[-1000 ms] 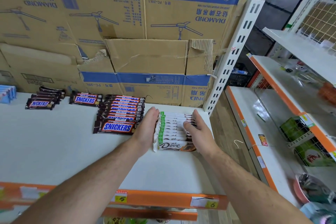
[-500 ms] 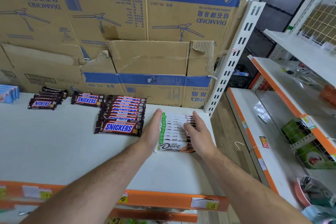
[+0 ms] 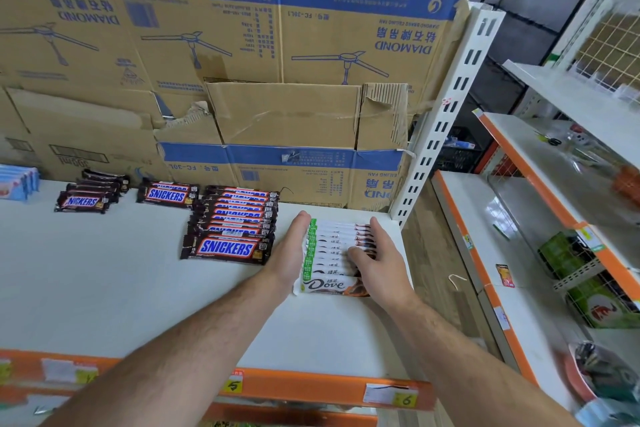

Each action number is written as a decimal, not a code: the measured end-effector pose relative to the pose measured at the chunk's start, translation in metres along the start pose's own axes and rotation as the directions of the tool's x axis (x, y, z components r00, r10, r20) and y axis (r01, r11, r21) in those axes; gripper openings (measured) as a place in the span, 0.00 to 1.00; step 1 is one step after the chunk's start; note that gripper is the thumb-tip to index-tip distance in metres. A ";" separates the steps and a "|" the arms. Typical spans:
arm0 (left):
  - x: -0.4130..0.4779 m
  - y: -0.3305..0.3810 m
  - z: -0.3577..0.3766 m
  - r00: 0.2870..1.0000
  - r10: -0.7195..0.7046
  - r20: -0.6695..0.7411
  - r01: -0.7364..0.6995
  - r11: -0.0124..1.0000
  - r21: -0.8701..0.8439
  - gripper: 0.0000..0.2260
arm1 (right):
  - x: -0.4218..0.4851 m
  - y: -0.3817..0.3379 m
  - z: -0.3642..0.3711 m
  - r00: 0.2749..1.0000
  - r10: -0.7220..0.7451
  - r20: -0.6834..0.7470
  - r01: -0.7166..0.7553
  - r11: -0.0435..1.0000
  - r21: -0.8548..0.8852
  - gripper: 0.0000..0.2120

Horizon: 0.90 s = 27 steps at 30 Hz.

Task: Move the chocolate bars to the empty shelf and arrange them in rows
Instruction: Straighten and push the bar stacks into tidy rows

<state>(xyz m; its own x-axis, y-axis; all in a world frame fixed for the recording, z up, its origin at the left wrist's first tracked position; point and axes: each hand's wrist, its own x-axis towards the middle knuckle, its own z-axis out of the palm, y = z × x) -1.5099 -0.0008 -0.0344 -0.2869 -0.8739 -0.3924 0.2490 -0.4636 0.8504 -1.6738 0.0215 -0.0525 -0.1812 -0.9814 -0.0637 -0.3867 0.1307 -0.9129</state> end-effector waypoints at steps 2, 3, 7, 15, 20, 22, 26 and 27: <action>0.001 -0.001 -0.001 1.000 0.004 0.021 -0.004 1.000 0.003 0.27 | 0.001 0.000 0.000 1.000 -0.007 0.000 0.007 1.000 -0.011 0.35; 0.000 -0.001 -0.001 0.999 0.019 0.031 -0.020 1.000 0.013 0.27 | 0.001 0.000 0.000 1.000 -0.009 -0.001 0.009 1.000 -0.016 0.35; 0.002 -0.003 -0.002 0.999 0.042 0.002 -0.042 0.995 0.088 0.24 | 0.001 0.001 0.002 1.000 -0.016 -0.016 0.015 1.000 -0.021 0.35; -0.006 0.010 -0.012 0.996 0.084 0.021 -0.068 0.613 0.787 0.57 | 0.003 0.001 0.001 1.000 -0.003 -0.015 0.003 1.000 -0.003 0.34; 0.001 0.012 -0.025 0.978 0.098 0.185 -0.203 0.233 0.951 0.63 | 0.005 0.000 0.001 1.000 -0.021 0.002 0.021 0.999 -0.026 0.33; 0.003 0.014 -0.025 0.971 0.133 0.200 -0.221 0.166 0.961 0.60 | 0.005 -0.003 -0.005 0.998 -0.015 0.068 0.017 0.999 -0.029 0.38; 0.007 0.016 -0.022 0.961 0.157 0.227 -0.240 0.062 0.969 0.58 | 0.010 -0.005 -0.034 0.918 0.034 0.395 0.060 0.973 -0.223 0.59; 0.007 0.016 -0.022 0.960 0.154 0.234 -0.240 0.026 0.970 0.58 | 0.012 -0.005 -0.040 0.891 0.045 0.452 0.105 0.948 -0.302 0.63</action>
<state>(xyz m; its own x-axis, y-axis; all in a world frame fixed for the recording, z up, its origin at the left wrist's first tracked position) -1.4874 -0.0177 -0.0310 -0.4535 -0.8760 -0.1642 -0.8220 0.3398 0.4571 -1.7103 0.0148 -0.0327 0.2295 -0.9321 -0.2804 -0.6584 0.0635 -0.7499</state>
